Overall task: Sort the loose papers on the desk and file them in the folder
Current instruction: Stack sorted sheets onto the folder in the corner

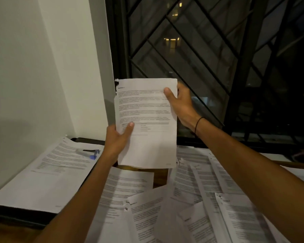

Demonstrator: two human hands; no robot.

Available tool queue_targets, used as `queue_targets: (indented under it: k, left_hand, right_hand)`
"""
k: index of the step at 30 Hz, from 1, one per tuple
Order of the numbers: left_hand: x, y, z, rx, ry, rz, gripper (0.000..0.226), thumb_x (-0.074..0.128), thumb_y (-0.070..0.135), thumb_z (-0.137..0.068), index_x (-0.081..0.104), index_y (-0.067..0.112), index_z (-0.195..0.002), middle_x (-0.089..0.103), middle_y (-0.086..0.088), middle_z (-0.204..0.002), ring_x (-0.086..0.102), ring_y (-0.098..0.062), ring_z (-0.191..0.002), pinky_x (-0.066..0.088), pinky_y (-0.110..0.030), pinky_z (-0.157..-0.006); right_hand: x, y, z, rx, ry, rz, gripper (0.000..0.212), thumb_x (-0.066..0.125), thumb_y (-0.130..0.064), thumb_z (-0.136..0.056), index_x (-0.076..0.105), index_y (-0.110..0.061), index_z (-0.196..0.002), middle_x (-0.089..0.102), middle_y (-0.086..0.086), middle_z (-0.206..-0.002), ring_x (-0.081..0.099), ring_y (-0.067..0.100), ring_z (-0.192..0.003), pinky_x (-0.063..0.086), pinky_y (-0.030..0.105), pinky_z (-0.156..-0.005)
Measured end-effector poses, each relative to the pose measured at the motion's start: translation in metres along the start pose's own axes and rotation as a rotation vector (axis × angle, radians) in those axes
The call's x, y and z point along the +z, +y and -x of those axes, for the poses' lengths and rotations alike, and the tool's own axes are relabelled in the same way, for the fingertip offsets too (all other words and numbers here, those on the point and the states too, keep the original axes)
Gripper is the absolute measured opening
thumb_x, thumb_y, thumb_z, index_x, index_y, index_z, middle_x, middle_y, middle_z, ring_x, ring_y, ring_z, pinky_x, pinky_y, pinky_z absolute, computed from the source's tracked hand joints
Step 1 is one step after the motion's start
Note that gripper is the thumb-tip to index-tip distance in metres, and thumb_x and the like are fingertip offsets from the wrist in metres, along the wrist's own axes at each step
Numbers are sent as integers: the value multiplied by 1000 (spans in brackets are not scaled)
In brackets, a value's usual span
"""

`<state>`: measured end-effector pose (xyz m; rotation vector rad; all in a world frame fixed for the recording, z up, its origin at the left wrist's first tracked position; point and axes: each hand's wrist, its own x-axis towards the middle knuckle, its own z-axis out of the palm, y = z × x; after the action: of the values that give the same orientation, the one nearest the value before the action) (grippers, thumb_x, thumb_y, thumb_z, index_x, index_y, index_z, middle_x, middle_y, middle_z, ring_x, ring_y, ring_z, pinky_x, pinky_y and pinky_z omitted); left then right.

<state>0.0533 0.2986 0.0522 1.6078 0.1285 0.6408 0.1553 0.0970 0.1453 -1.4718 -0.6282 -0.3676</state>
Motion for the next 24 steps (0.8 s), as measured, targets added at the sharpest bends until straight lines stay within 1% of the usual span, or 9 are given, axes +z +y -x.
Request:
queue_targets:
  k: [4,7,9,10,13,15,18,21,24]
  left_hand:
    - [-14,-10,-2,-72,27,-72,46,74,34,-92,65,13,-132,73,-2,-119,71,-19,-106,59,-40,-93]
    - [-20,-26,6,-165,34,-190,46,73,33,-94,65,8,-131,71,-5,-120,70,-23,-104,59,-35,-84]
    - [-19,-34,15,-206,44,-323,43,69,31,-97,63,6,-131,69,-6,-118,64,-19,-96,52,-25,-70]
    - [-19,-38,17,-228,45,-381,41,68,31,-98,63,6,-130,68,-6,-118,62,-19,-95,50,-25,-69]
    - [-24,-59,15,-250,-16,-490,28,70,33,-95,67,12,-114,72,-9,-117,68,-22,-92,60,-39,-81]
    - [-24,-67,16,-256,-35,-557,30,70,31,-95,68,9,-115,73,-12,-113,67,-20,-86,58,-36,-76]
    - [-22,-75,17,-248,-57,-625,34,70,29,-95,69,4,-118,72,-12,-111,63,-18,-81,51,-28,-66]
    - [-22,-81,16,-274,-54,-615,36,71,30,-95,69,4,-119,71,-11,-112,66,-25,-91,56,-36,-78]
    - [-22,-83,15,-272,-68,-632,34,70,29,-95,70,6,-119,73,-10,-110,69,-26,-93,57,-39,-81]
  right_hand:
    - [-19,11,15,198,-102,113,30,51,-35,-107,58,-8,-117,73,4,-103,74,15,-89,63,27,-72]
    - [-46,37,32,273,-182,348,15,60,-16,-103,61,-6,-114,69,4,-93,69,17,-85,60,25,-70]
    - [-70,63,44,275,-398,611,14,66,-3,-96,65,-10,-108,69,0,-94,68,16,-90,58,27,-79]
    - [-82,76,50,295,-528,725,17,68,-3,-94,66,-15,-106,69,-1,-94,69,16,-91,58,32,-85]
    - [-102,102,75,420,-769,959,39,78,-19,-87,60,-23,-120,62,-3,-110,63,17,-104,54,39,-95]
    - [-108,114,89,477,-803,1028,60,83,-29,-82,52,-23,-133,52,-3,-120,53,18,-116,51,40,-101]
    - [-109,126,97,476,-831,1001,61,84,-30,-83,52,-20,-134,49,1,-124,52,20,-118,50,35,-101]
    - [-108,129,93,451,-713,913,62,82,-43,-84,52,-25,-134,52,1,-127,50,20,-121,45,40,-104]
    - [-109,131,88,393,-622,1113,64,72,-50,-89,44,-25,-141,47,5,-137,40,26,-130,31,49,-112]
